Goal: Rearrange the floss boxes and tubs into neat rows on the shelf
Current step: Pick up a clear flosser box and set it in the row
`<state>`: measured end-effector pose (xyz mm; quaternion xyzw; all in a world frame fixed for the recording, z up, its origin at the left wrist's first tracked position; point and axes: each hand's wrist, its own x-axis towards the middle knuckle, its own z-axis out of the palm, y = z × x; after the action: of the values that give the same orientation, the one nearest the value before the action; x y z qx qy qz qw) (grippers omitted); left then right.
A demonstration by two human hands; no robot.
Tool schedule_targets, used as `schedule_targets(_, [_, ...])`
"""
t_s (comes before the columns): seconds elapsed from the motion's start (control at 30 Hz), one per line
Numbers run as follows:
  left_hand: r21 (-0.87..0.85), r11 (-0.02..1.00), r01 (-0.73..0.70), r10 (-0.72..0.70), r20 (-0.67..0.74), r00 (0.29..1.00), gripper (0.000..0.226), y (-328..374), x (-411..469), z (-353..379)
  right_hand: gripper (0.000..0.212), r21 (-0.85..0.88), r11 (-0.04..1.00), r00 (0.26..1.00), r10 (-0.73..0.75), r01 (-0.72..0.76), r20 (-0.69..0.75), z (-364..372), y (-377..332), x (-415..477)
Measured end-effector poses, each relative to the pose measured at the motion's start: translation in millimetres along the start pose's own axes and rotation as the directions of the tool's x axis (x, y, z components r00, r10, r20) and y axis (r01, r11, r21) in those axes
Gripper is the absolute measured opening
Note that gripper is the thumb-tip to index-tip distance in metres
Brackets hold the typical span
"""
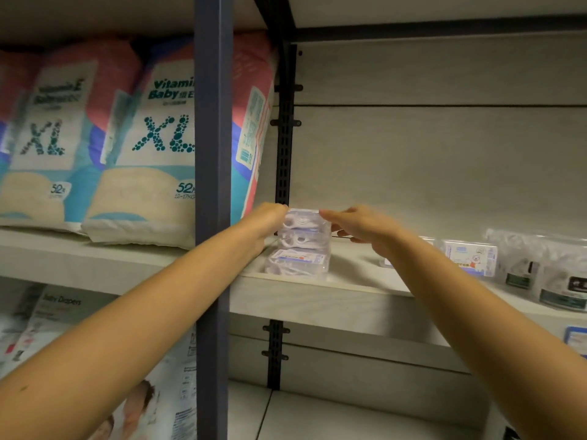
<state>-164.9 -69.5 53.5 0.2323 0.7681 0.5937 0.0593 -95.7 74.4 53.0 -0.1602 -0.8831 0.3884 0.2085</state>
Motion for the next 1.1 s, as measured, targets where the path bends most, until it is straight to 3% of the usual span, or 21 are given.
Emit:
schedule_targets(0.1, [-0.054,0.997,-0.049,0.047,-0.042,0.998,0.035,4,-7,-1,0.036,0.132,0.989,0.998,-0.056,0.059,-0.032,0,-4,-9])
schedule_targets(0.2, [-0.118,0.966,-0.231,0.222,-0.085,0.971,0.037,13,-17,0,0.034,0.226,0.953,0.974,-0.169,0.201,-0.154,-10,-15,-20])
schedule_targets(0.33, [-0.196,0.866,-0.460,0.449,-0.098,0.888,0.022,15,-37,1,0.038,0.295,0.892,0.928,-0.274,0.343,-0.251,-30,-18,-50])
schedule_targets(0.57, [-0.380,0.825,-0.419,0.472,0.054,0.880,0.041,-15,-82,12,0.029,0.279,0.893,0.933,-0.316,0.354,-0.173,-48,20,-110])
schedule_targets(0.7, [-0.378,0.833,-0.404,0.466,0.083,0.881,0.039,-15,-84,22,0.026,0.183,0.919,0.927,-0.309,0.349,-0.214,-53,32,-116])
schedule_targets(0.83, [-0.349,0.823,-0.449,0.519,0.140,0.843,0.039,-1,-80,45,0.028,-0.141,0.925,0.888,-0.379,0.354,-0.260,-84,39,-120])
schedule_targets(1.0, [-0.185,0.791,-0.584,0.612,0.196,0.766,0.043,19,-76,91,0.039,-0.458,0.836,0.924,-0.375,0.301,-0.077,-148,51,-124])
schedule_targets(1.1, [-0.056,0.797,-0.601,0.595,0.234,0.769,0.037,30,-73,123,0.038,-0.564,0.775,0.933,-0.359,0.286,-0.021,-174,63,-121])
